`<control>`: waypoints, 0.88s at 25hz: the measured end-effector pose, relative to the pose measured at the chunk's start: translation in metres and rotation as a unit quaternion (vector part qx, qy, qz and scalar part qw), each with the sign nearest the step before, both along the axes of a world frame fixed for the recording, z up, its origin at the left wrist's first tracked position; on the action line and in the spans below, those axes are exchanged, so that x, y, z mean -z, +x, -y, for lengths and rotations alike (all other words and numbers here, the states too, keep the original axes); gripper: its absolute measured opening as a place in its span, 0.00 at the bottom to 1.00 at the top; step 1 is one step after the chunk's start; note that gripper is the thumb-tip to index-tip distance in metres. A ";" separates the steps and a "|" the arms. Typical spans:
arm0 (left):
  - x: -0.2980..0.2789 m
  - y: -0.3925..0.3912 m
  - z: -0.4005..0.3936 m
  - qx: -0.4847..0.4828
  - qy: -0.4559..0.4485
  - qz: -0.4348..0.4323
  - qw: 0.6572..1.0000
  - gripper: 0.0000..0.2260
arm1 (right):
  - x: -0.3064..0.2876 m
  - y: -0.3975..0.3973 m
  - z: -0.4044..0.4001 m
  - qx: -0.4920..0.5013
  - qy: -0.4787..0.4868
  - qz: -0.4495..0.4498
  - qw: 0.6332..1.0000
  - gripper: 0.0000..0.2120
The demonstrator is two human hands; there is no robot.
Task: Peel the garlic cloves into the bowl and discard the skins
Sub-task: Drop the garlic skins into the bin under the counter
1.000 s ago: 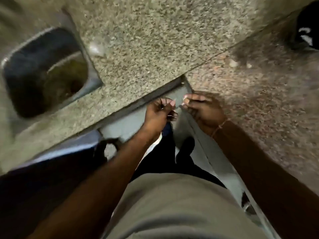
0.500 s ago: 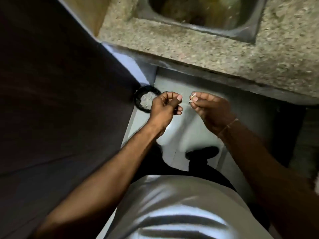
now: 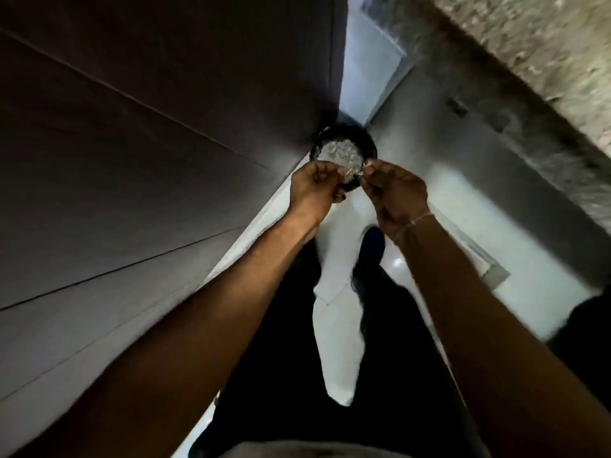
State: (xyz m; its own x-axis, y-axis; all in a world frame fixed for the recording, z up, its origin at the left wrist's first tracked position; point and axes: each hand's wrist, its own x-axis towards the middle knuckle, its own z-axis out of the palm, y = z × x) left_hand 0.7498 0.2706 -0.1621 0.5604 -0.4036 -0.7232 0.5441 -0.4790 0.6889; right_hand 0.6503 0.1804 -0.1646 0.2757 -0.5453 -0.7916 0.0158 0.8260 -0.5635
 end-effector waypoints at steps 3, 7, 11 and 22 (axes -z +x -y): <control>0.089 0.005 0.013 -0.043 0.009 -0.008 0.999 0.04 | 0.096 0.014 0.015 -0.029 -0.052 -0.056 0.997 0.11; 0.210 0.013 0.028 -0.097 0.011 -0.001 0.995 0.03 | 0.228 0.029 0.022 -0.070 -0.107 -0.117 0.985 0.11; 0.285 0.017 0.043 -0.110 0.009 0.013 0.994 0.03 | 0.309 0.041 0.025 -0.060 -0.145 -0.161 0.974 0.13; 0.323 0.022 0.059 -0.075 0.072 0.040 0.994 0.07 | 0.343 0.036 0.048 -0.198 -0.340 -0.193 0.899 0.11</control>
